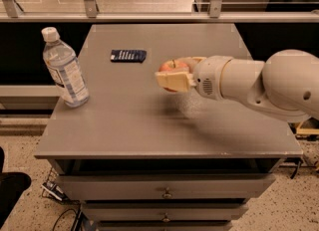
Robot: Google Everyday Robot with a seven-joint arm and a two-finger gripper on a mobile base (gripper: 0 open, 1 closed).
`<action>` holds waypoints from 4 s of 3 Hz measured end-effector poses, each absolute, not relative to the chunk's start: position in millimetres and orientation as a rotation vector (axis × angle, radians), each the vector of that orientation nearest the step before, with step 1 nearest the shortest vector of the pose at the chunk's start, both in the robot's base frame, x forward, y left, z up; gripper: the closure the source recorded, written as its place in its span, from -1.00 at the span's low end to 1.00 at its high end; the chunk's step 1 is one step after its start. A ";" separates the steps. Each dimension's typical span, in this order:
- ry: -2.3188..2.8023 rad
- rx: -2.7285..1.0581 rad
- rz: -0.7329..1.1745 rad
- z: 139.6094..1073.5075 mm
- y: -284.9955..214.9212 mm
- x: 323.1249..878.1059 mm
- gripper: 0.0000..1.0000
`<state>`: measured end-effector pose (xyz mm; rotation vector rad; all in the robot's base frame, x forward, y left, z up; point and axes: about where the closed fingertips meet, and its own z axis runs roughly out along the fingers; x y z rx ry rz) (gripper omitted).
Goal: Move apple near blue plastic bottle
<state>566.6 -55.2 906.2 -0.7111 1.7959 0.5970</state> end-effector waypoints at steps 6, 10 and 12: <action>1.389 -1.298 0.926 867.7 138.7 520.2 1.00; 1.359 -1.367 0.939 859.4 153.1 520.5 0.20; 1.354 -1.374 0.944 859.8 156.9 518.1 -0.73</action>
Offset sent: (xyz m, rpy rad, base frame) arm -0.0616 0.1499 -0.0260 0.0154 -0.1084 0.4309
